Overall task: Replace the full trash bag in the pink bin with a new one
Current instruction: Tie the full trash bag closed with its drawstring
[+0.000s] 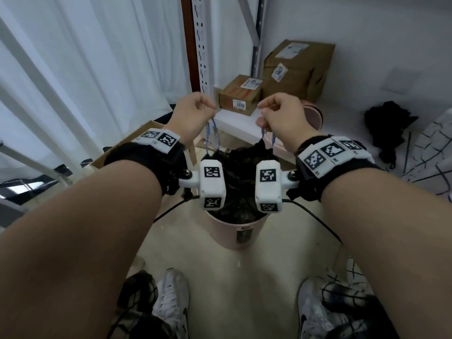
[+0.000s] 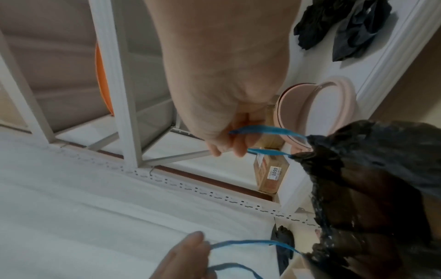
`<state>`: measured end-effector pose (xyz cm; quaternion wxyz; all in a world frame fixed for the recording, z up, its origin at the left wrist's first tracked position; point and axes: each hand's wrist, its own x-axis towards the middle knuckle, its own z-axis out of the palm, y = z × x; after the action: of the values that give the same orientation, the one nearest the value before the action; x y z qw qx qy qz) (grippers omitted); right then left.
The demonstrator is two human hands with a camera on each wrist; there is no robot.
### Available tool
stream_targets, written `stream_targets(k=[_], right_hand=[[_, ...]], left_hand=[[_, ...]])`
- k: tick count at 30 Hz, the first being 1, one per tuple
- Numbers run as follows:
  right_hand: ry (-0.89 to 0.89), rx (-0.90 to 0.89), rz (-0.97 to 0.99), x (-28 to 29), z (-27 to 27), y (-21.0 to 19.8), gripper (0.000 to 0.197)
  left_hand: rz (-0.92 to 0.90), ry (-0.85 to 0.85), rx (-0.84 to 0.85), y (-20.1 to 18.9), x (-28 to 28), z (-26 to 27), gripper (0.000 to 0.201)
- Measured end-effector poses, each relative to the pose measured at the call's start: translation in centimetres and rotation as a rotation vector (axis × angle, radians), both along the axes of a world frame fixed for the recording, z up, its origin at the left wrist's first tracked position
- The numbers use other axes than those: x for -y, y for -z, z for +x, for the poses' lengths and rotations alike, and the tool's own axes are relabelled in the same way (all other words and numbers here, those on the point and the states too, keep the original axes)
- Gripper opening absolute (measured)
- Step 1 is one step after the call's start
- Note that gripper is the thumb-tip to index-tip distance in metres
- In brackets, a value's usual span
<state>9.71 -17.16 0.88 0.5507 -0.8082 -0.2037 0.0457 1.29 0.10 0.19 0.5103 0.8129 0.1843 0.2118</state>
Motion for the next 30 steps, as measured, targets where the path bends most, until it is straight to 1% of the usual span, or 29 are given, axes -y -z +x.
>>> stream_targets(k=[1,2,3,4,5,7,9,12,14,16,17,18,20,21,22,24,25,26,29,30], right_hand=[[-0.032,0.027,-0.144,0.0,0.1,0.1,0.013],[-0.058,0.078,-0.349,0.0,0.1,0.4,0.018],[-0.083,0.142,-0.554,0.0,0.0,0.9,0.031],[-0.103,0.195,-0.683,0.0,-0.3,1.3,0.044],[-0.128,0.245,-0.732,-0.2,-0.9,1.4,0.055],[-0.224,0.298,-0.715,-1.1,-1.9,2.1,0.07],[-0.321,0.268,-0.699,-2.3,-2.7,3.3,0.08],[-0.322,0.179,-0.649,-4.4,-3.4,5.0,0.106],[-0.288,0.147,-0.595,-5.7,-3.6,5.6,0.114],[-0.295,0.127,-0.497,-7.0,-3.5,6.1,0.108],[-0.315,0.116,-0.466,-7.5,-3.3,6.4,0.098],[-0.342,0.103,-0.474,-8.0,-3.1,6.7,0.082],[-0.387,0.114,-0.574,-8.5,-2.8,7.2,0.038],[-0.406,0.132,-0.647,-8.4,-2.7,7.4,0.024],[-0.427,0.16,-0.745,-8.1,-2.6,7.5,0.018],[-0.448,0.231,-0.964,-7.2,-2.4,8.0,0.015],[-0.443,0.252,-1.043,-6.6,-2.1,8.2,0.014],[-0.43,0.255,-1.076,-6.0,-1.8,8.4,0.012],[-0.445,0.206,-0.985,-5.1,-0.4,8.7,0.006],[-0.445,0.171,-0.964,-5.0,0.1,9.0,0.032]], left_hand=[[0.024,0.02,-0.075,0.3,0.1,-0.2,0.021],[0.035,0.031,-0.141,0.8,0.1,-0.3,0.02],[0.023,0.042,-0.181,1.3,0.0,-0.5,0.019],[-0.002,0.058,-0.187,1.6,0.0,-0.6,0.018],[-0.038,0.07,-0.173,1.6,0.1,-0.8,0.018],[-0.127,0.065,-0.119,1.5,0.3,-0.8,0.018],[-0.19,0.045,-0.052,1.4,0.5,-0.9,0.017],[-0.176,0.009,0.047,1.4,0.3,-0.9,0.018],[-0.215,-0.008,0.086,1.5,0.0,-0.9,0.018],[-0.259,-0.006,0.113,1.7,-0.2,-0.7,0.017],[-0.265,-0.002,0.117,1.7,-0.3,-0.7,0.017],[-0.271,0.002,0.124,1.8,-0.4,-0.6,0.017],[-0.306,-0.016,0.159,2.2,-0.9,-0.5,0.02],[-0.317,-0.044,0.174,2.4,-1.2,-0.5,0.021],[-0.31,-0.079,0.19,2.6,-1.5,-0.4,0.02],[-0.266,-0.155,0.22,2.9,-2.1,-0.5,0.017],[-0.235,-0.184,0.236,3.0,-2.2,-0.6,0.015],[-0.203,-0.202,0.241,3.2,-2.4,-0.5,0.013],[-0.097,-0.163,0.153,3.7,-2.3,-0.3,0.009],[-0.05,-0.136,0.1,3.9,-2.3,-0.2,0.01]])
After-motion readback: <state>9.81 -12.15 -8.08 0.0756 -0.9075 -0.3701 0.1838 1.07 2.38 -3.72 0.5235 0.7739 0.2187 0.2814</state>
